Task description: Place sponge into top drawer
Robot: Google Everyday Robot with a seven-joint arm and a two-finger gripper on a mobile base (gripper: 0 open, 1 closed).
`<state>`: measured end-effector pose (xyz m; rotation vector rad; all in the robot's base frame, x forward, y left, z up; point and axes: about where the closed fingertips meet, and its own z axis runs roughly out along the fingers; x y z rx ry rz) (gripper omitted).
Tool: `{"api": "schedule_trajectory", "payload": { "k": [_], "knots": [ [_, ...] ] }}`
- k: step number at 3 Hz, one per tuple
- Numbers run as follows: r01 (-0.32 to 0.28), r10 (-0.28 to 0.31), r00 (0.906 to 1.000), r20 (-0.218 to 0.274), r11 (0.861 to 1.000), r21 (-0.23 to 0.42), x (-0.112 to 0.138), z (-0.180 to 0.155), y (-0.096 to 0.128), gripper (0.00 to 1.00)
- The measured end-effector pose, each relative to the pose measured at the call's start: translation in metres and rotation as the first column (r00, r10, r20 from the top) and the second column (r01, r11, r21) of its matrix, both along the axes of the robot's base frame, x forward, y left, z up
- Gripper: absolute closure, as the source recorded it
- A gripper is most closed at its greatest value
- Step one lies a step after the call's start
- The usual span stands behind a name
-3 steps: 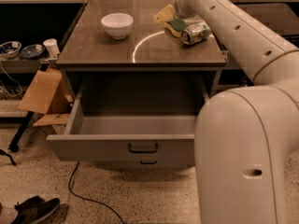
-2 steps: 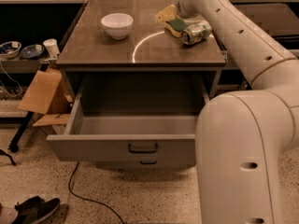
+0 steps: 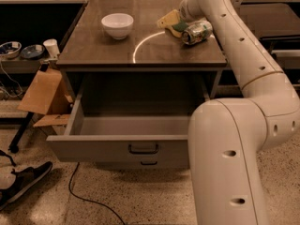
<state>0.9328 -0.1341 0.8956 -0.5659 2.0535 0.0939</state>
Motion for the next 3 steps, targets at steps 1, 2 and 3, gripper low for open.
{"api": "schedule_trajectory", "payload": {
  "k": [1, 2, 3],
  "knots": [
    [0.001, -0.001, 1.0000, -0.004, 1.000, 0.001, 0.0003, -0.0022, 0.0003, 0.00],
    [0.025, -0.025, 0.9996, -0.015, 0.999, -0.020, 0.0025, -0.0024, -0.0004, 0.00],
    [0.040, -0.041, 0.9989, -0.022, 0.998, -0.039, 0.0041, -0.0009, 0.0001, 0.00]
  ]
}}
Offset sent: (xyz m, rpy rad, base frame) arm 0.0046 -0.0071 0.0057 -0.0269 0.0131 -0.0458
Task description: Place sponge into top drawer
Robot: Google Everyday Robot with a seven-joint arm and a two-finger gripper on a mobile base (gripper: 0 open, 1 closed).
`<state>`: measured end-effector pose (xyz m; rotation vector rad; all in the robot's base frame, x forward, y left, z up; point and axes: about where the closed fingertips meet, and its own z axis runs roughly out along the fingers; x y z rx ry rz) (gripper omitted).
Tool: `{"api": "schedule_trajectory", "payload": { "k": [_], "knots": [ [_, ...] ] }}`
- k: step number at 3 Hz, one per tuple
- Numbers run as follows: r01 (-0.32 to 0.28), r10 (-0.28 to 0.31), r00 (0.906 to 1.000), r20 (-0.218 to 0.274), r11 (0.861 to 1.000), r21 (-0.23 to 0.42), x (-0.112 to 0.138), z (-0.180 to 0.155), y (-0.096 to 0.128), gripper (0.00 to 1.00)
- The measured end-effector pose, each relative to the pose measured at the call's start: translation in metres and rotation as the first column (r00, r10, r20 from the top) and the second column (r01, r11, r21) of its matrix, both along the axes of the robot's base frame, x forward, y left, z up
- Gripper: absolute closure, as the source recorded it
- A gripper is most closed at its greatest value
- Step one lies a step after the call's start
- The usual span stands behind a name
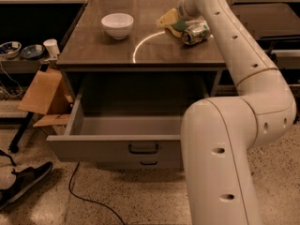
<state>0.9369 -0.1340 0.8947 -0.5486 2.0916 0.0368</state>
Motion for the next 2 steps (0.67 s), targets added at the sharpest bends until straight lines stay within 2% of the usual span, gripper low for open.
{"api": "schedule_trajectory", "payload": {
  "k": [1, 2],
  "knots": [
    [-0.012, 0.011, 0.9995, -0.028, 1.000, -0.019, 0.001, -0.006, 0.010, 0.00],
    [-0.009, 0.009, 0.9988, -0.047, 1.000, 0.008, 0.005, -0.019, 0.011, 0.00]
  ]
}}
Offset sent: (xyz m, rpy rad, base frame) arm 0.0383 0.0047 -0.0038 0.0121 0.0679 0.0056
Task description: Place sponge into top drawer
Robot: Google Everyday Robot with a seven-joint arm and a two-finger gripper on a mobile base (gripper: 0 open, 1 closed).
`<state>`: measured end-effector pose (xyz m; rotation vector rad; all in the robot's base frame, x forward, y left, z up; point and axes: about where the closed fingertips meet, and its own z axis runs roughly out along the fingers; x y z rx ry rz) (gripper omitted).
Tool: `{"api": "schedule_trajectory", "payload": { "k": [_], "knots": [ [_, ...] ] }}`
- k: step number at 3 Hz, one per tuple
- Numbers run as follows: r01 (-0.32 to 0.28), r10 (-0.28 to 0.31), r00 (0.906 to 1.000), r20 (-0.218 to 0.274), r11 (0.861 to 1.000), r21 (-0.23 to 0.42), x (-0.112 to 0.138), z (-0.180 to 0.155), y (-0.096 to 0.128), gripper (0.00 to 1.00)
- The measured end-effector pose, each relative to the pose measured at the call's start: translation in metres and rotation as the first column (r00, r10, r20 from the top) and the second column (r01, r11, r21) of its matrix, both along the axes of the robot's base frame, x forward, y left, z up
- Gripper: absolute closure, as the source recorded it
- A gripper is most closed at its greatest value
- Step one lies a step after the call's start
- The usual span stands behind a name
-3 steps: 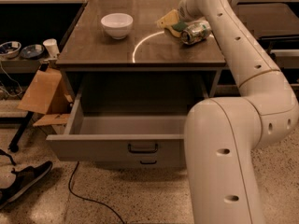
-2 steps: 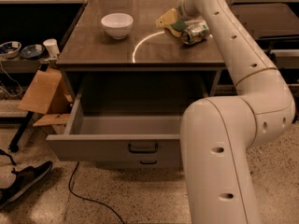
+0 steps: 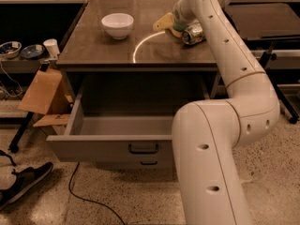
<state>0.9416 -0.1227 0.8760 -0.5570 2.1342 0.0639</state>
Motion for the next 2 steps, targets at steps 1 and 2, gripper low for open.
{"api": "schedule_trajectory", "payload": {
  "k": [1, 2],
  "knots": [
    [0.004, -0.004, 1.0000, 0.008, 1.000, 0.030, 0.004, -0.004, -0.004, 0.00],
    [0.000, 0.000, 0.9999, 0.013, 0.999, 0.049, 0.003, -0.010, -0.017, 0.00]
  ]
}}
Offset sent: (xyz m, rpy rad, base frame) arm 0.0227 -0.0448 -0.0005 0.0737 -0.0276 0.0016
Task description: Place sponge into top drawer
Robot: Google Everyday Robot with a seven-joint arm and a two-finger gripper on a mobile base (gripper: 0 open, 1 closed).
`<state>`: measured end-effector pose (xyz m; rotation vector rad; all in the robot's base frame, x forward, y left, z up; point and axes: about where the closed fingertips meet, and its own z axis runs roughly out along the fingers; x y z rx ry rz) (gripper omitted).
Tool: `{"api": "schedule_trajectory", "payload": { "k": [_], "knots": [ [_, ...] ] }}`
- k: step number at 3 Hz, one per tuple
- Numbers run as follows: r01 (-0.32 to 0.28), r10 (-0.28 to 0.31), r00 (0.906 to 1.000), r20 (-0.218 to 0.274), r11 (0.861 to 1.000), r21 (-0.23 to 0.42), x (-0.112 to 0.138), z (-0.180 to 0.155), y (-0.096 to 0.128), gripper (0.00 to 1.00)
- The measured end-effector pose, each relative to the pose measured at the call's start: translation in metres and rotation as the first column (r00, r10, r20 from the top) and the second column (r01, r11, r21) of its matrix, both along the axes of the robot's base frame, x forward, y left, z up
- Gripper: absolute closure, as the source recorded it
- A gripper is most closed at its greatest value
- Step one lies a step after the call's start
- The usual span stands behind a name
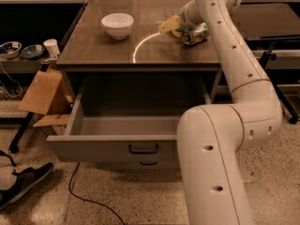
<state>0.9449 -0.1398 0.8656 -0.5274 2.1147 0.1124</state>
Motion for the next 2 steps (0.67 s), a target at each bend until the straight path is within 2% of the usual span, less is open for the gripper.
{"api": "schedule_trajectory", "payload": {
  "k": [1, 2],
  "knots": [
    [-0.015, 0.015, 0.9998, -0.009, 1.000, -0.011, -0.0061, -0.0045, -0.0148, 0.00],
    [-0.026, 0.025, 0.9996, -0.012, 0.999, -0.026, -0.0092, -0.0035, -0.0183, 0.00]
  ]
}}
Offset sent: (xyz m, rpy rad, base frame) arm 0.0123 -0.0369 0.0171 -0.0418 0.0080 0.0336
